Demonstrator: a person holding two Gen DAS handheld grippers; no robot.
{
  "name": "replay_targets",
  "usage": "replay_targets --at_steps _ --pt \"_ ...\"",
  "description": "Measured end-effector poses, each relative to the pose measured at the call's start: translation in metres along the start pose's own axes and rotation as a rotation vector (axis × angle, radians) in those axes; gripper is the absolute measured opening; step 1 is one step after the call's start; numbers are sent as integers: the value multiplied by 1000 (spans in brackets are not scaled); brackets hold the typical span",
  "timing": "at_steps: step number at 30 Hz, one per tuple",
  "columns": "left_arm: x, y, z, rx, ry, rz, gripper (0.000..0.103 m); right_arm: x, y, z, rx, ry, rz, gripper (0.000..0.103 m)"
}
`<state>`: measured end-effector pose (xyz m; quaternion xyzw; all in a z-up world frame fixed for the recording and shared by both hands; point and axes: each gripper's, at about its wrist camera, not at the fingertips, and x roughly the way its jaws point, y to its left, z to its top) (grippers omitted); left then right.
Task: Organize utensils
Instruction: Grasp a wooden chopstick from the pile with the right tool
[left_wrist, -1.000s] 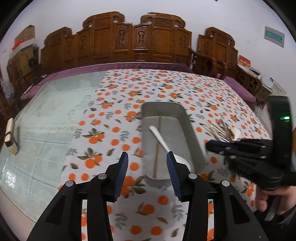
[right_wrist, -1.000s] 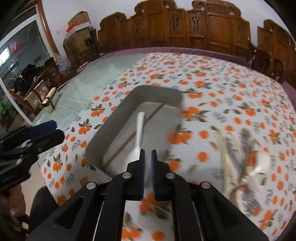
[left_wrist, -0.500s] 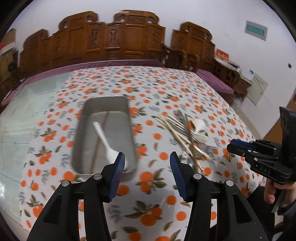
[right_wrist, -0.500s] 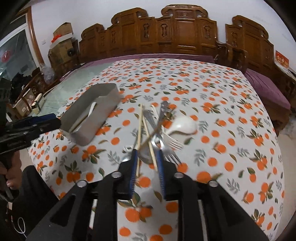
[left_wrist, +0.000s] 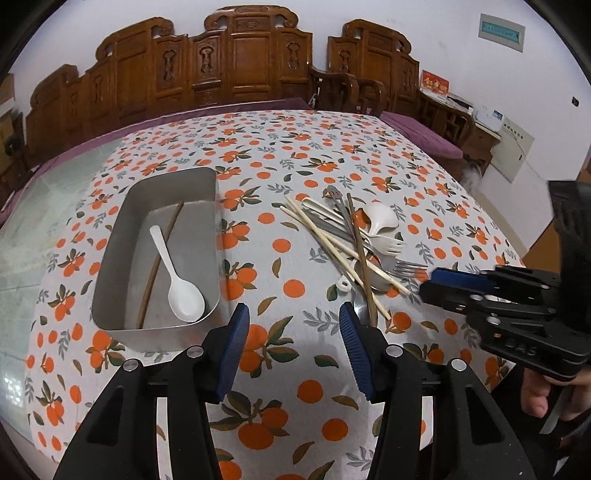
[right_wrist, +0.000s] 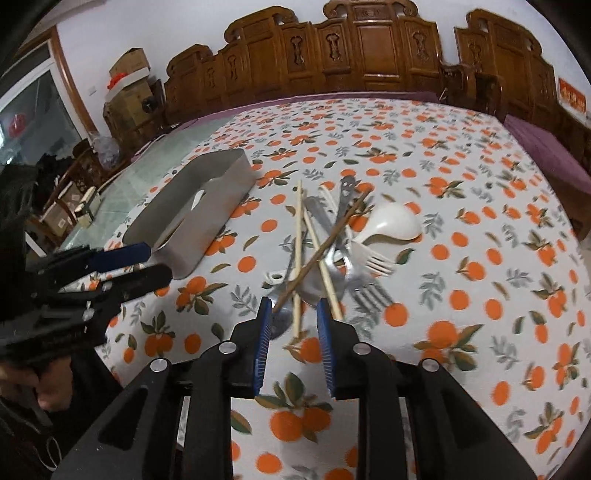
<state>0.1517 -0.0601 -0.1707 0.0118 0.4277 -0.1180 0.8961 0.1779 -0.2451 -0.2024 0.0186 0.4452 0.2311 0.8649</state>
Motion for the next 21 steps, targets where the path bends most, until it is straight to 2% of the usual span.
replay_targets --at_steps 9,16,21 --pt "-4 2 -12 -11 -1 -10 48 51 8 12 59 47 -42 27" --pt "-4 0 -18 -20 5 -29 48 64 5 14 77 95 -114 25" --pt "-5 -2 -18 -14 3 -36 48 65 -2 13 100 120 -133 16"
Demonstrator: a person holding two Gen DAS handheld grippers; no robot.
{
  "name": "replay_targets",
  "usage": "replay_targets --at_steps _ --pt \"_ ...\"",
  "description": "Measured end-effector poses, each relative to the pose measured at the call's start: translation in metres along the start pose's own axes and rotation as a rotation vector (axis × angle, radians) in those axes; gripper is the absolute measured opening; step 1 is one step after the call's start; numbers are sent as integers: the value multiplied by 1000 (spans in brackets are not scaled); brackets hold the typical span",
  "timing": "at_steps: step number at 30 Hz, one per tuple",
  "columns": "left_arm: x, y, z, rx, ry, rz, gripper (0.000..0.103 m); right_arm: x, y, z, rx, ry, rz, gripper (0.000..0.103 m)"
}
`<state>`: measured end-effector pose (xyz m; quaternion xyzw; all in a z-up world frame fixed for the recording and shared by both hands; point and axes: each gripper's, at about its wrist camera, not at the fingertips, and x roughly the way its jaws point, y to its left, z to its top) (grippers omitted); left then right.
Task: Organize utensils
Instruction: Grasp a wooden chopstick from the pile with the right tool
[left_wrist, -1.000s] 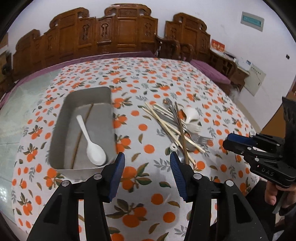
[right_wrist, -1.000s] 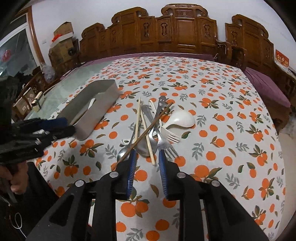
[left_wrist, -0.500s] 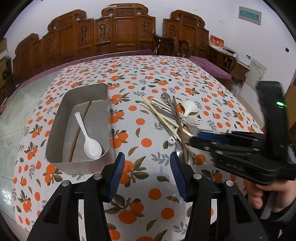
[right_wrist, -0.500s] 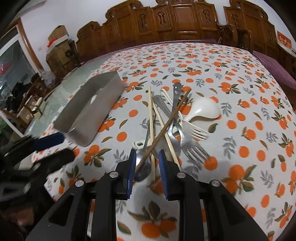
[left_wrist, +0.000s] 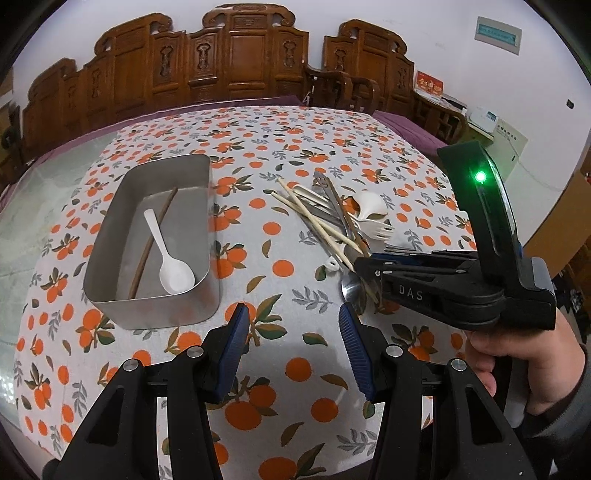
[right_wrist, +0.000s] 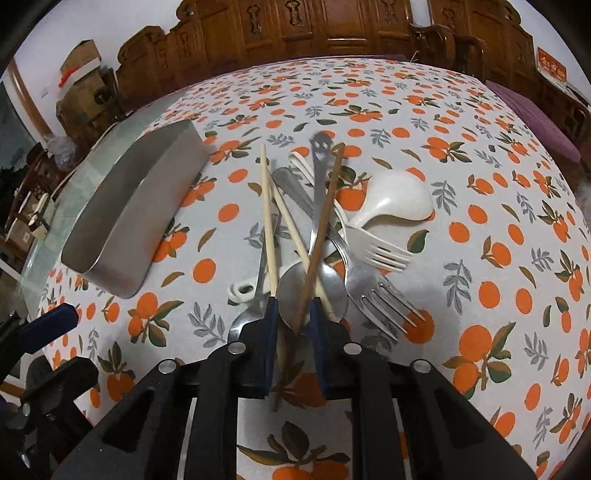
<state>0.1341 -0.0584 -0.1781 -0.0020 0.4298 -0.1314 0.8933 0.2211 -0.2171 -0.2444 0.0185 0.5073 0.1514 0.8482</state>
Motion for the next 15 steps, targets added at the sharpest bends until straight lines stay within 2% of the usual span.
replay_targets --at_steps 2,5,15 --pt "0 0 0 -1 3 2 48 0 1 -1 -1 3 -6 9" --pt "3 -1 -1 4 12 7 48 -5 2 -1 -10 -6 -19 6" --pt "27 -16 7 46 39 5 49 -60 -18 -18 -79 -76 28 6"
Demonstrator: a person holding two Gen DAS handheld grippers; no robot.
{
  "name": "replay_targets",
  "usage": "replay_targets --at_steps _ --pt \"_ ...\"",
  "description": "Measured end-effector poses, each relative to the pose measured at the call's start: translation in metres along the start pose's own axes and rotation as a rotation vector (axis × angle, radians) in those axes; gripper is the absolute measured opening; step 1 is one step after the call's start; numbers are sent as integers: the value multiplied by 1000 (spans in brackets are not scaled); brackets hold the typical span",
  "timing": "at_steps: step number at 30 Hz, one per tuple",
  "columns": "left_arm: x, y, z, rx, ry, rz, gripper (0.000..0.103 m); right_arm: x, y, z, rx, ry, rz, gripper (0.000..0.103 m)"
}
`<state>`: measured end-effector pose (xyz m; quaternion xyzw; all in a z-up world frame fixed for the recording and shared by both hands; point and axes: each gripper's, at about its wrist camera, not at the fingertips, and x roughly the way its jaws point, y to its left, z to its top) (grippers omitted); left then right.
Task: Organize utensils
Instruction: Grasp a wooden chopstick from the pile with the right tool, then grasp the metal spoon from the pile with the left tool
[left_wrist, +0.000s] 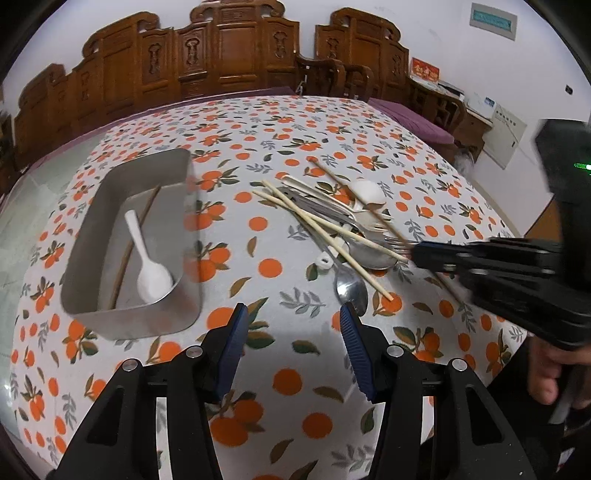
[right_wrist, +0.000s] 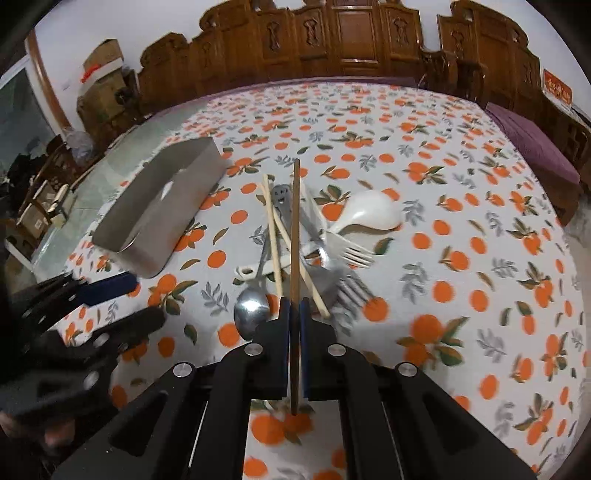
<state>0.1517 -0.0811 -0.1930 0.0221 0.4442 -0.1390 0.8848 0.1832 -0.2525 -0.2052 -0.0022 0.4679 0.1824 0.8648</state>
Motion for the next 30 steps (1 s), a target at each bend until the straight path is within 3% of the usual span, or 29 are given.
replay_targets --at_steps 11,19,24,27,30 --pt "39 -19 12 -7 43 -31 49 -19 -38 -10 35 -41 31 6" --pt "59 -27 18 -29 69 -71 48 -23 -41 -11 37 -49 30 6" --pt "66 -32 15 -33 88 -99 35 -25 -40 -11 36 -55 37 6" --pt "69 -32 15 -51 90 -105 33 -26 -40 -10 36 -54 36 6" --pt "70 -31 15 -69 96 -125 22 -27 -40 -10 41 -57 41 6"
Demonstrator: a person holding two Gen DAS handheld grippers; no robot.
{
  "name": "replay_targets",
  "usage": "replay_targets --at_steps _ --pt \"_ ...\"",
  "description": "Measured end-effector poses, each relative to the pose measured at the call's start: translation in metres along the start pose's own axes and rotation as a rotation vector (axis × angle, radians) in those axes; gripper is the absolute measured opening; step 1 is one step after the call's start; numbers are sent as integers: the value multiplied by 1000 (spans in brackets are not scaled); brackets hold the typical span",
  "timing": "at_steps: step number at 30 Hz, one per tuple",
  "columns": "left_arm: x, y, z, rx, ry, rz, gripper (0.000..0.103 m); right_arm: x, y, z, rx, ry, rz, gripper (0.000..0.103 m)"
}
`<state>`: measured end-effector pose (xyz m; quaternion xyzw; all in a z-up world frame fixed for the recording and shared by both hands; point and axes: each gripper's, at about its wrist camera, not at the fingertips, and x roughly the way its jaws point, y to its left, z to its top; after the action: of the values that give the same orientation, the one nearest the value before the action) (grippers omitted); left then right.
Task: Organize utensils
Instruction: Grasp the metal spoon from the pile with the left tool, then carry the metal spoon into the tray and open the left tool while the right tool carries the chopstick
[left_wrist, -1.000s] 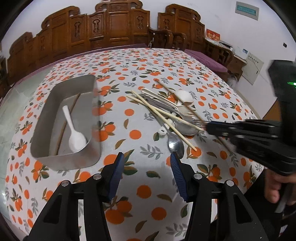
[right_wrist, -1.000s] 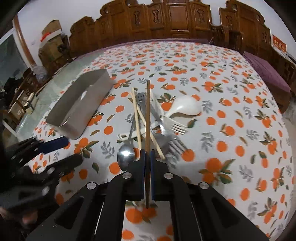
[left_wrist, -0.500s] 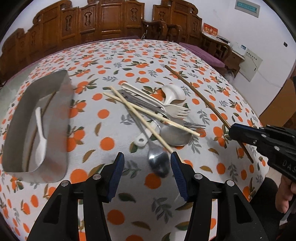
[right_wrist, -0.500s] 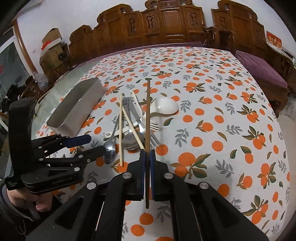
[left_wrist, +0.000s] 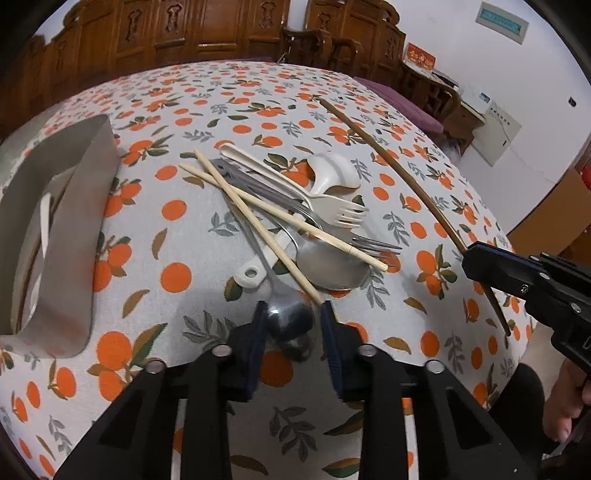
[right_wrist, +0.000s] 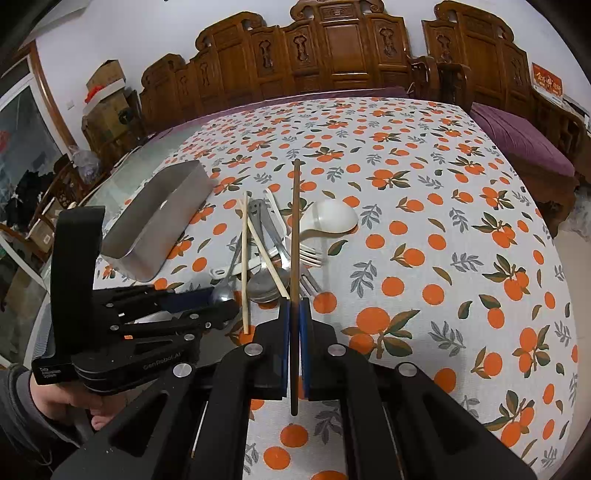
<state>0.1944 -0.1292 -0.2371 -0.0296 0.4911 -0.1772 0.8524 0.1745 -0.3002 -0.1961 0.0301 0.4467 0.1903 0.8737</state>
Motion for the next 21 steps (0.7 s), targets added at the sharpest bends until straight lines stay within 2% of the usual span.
replay_targets --at_steps 6,15,21 --pt "-6 -7 0 20 -8 -9 3 0 0 0 1 1 2 6" --pt "-3 -18 8 47 -1 23 3 0 -3 -1 3 5 -7 6" --pt "-21 -16 4 73 -13 66 1 0 -3 0 -2 2 -7 6"
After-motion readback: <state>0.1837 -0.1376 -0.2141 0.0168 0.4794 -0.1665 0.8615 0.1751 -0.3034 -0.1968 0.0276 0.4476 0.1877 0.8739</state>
